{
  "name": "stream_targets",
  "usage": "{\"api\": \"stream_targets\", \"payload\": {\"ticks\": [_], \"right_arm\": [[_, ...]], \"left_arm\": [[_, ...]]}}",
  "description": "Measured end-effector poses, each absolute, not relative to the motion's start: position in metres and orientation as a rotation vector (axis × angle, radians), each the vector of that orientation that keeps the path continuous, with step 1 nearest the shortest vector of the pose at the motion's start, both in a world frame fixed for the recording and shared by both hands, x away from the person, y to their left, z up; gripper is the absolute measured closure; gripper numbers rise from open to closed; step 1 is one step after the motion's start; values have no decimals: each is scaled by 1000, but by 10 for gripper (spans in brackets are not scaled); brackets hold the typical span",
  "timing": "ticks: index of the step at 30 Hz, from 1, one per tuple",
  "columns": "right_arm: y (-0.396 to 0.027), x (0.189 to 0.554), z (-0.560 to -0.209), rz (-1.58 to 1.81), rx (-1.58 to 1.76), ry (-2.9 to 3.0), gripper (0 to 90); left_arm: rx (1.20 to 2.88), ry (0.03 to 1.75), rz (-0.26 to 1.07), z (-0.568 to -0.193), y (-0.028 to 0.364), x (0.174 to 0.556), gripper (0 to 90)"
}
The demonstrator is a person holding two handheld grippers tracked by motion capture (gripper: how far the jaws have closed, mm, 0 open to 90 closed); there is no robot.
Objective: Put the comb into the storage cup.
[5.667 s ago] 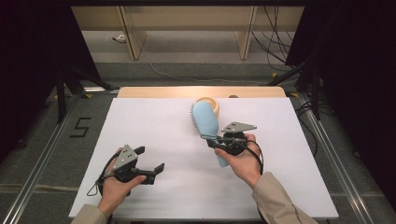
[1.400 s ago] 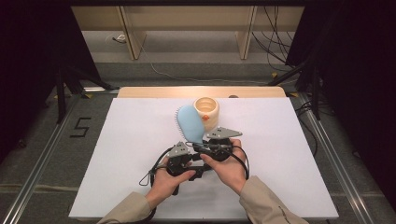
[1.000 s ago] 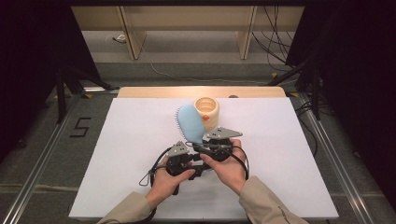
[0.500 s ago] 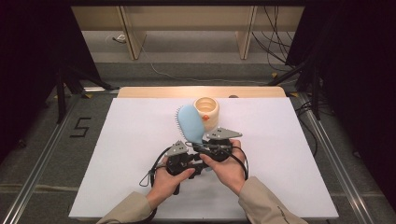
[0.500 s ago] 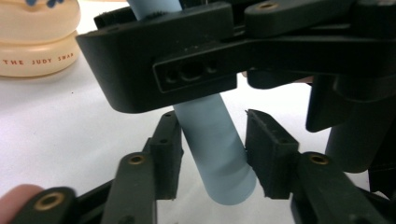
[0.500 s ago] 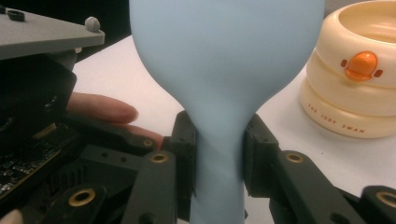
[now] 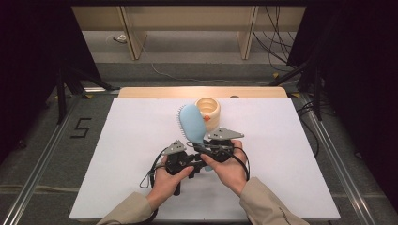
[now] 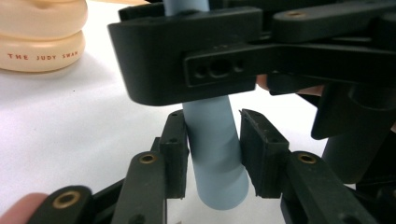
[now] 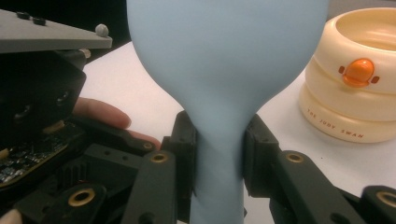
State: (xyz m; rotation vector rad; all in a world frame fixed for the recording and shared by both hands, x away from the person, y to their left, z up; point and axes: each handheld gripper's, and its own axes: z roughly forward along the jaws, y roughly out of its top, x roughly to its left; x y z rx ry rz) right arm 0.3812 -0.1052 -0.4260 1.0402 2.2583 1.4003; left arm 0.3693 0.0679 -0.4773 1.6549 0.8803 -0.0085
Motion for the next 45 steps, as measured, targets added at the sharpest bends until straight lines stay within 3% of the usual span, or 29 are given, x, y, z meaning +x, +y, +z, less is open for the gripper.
{"api": "stream_targets", "payload": {"ticks": [45], "right_arm": [[-103,380,-422,1405,1017,2248,696]], "left_arm": [[1592,886,-76,-478,73,371,662]]}}
